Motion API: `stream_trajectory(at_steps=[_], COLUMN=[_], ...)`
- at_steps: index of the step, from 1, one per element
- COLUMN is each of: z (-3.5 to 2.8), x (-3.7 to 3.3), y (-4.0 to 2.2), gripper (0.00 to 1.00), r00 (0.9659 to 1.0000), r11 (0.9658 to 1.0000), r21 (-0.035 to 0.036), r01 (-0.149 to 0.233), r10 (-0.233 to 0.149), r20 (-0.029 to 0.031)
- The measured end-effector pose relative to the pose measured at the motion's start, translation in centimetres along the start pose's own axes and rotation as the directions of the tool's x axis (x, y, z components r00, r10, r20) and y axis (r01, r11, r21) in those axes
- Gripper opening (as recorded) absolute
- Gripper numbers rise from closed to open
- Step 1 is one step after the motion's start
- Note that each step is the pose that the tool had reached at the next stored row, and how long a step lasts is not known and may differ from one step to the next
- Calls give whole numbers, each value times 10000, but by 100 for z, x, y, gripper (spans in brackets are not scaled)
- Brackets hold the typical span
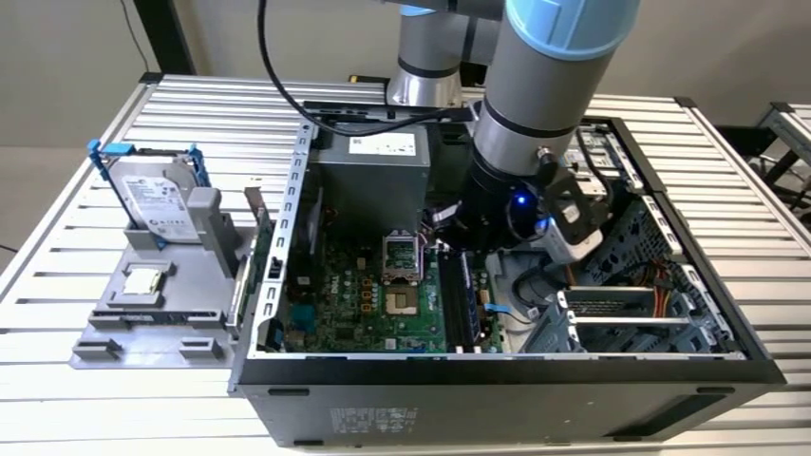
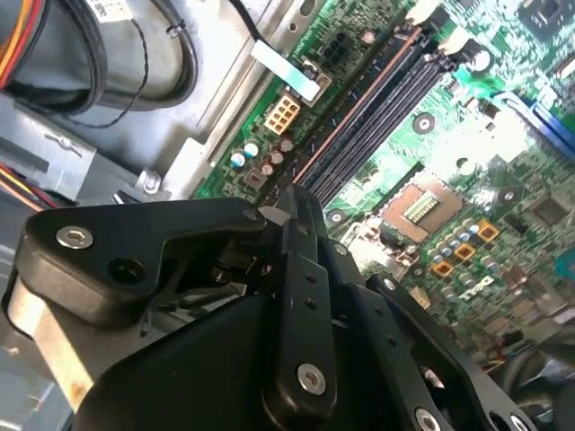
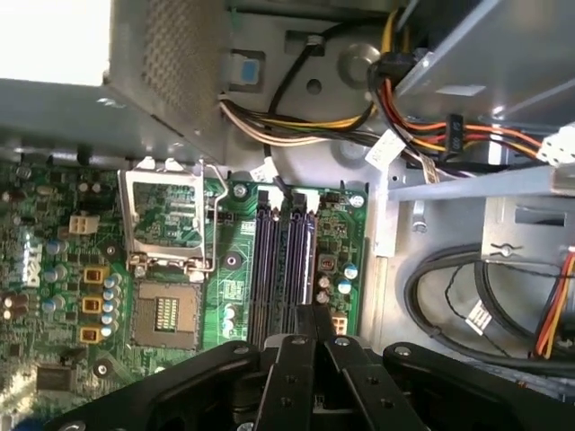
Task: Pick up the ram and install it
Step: 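Press down the ram until it locks into place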
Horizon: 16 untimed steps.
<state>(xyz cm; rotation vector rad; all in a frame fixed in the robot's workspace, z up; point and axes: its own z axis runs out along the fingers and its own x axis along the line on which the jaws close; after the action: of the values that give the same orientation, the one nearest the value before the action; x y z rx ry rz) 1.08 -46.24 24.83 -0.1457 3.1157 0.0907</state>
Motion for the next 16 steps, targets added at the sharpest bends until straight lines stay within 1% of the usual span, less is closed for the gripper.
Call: stream_trajectory(at_steps=[2,4,6,8,10,12,14,16], z=[0,0,0,0,0,0,0,0], x=[0,0,0,0,0,0,0,0], y=[0,0,0,0,0,0,0,0], gripper=[0,0,0,0,0,0,0,0], r00=[9993,9974,9941,9894,9834,9763,9677,9590], r11=[9993,9974,9941,9894,9834,9764,9677,9591], r21=[-9,-19,-29,-39,-48,-56,-37,12], r01=[365,724,1086,1453,1813,2159,2519,2830], r10=[-365,-724,-1086,-1454,-1813,-2160,-2520,-2829], r20=[-20,-39,-57,-72,-85,-101,-125,-164])
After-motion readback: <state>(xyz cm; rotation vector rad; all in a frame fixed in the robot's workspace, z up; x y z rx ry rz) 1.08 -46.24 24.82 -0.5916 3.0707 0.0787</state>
